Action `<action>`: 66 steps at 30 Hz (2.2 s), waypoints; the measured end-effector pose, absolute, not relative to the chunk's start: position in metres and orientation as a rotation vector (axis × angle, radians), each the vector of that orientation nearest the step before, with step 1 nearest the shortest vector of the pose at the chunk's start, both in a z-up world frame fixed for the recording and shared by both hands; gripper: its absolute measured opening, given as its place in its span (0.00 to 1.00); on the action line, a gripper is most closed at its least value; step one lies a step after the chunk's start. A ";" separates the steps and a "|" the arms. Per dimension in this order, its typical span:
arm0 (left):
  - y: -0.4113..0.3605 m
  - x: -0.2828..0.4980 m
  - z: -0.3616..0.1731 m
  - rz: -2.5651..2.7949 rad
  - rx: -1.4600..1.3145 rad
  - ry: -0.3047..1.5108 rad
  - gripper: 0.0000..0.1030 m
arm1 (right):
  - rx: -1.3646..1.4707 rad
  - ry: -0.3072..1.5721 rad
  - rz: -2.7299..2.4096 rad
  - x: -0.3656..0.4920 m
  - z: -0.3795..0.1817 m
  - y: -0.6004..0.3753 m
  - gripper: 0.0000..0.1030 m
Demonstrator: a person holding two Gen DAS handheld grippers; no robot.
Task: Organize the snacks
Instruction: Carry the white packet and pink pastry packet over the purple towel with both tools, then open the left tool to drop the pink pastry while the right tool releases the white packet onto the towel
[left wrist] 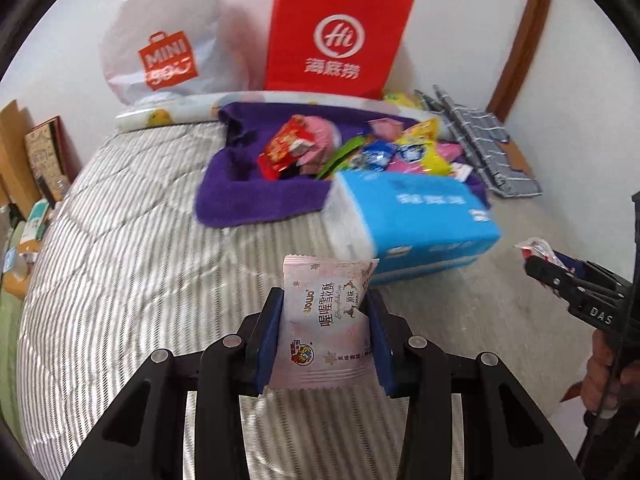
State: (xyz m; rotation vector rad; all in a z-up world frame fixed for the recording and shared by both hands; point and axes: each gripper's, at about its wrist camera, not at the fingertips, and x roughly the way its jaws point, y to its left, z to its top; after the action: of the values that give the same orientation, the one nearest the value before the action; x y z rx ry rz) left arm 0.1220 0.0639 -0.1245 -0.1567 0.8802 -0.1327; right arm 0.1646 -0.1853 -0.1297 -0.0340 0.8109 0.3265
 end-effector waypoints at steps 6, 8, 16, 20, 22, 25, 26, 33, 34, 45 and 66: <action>0.052 0.134 -0.108 -0.181 -0.155 0.865 0.39 | -0.025 0.765 0.324 0.167 -0.107 -0.179 0.48; 0.049 0.139 -0.101 -0.193 -0.151 0.854 0.39 | -0.015 0.756 0.329 0.169 -0.100 -0.176 0.48; 0.051 0.164 -0.071 -0.226 -0.150 0.818 0.39 | -0.015 0.712 0.364 0.184 -0.075 -0.155 0.48; 0.058 0.180 -0.061 -0.213 -0.153 0.813 0.39 | -0.019 0.701 0.370 0.199 -0.068 -0.143 0.48; 0.063 0.186 -0.056 -0.214 -0.161 0.812 0.39 | -0.010 0.700 0.377 0.208 -0.066 -0.139 0.48; 0.068 0.198 -0.048 -0.204 -0.150 0.804 0.39 | -0.003 0.693 0.382 0.222 -0.062 -0.133 0.48; 0.070 0.202 -0.046 -0.200 -0.145 0.803 0.39 | 0.000 0.689 0.384 0.226 -0.060 -0.131 0.48; 0.078 0.231 -0.039 -0.198 -0.138 0.807 0.39 | 0.006 0.678 0.378 0.256 -0.053 -0.119 0.48; 0.080 0.235 -0.038 -0.196 -0.136 0.805 0.39 | 0.006 0.678 0.374 0.261 -0.052 -0.118 0.48; 0.091 0.290 -0.032 -0.175 -0.153 0.805 0.39 | 0.016 0.663 0.356 0.310 -0.048 -0.115 0.48; 0.083 0.356 -0.101 -0.203 -0.156 0.947 0.39 | 0.052 0.808 0.332 0.379 -0.125 -0.115 0.49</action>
State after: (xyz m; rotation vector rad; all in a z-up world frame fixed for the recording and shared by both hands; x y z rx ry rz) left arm 0.3560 0.0825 -0.1010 -0.1557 0.9471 -0.2028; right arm 0.3790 -0.1148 -0.1252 0.0522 0.8084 0.3325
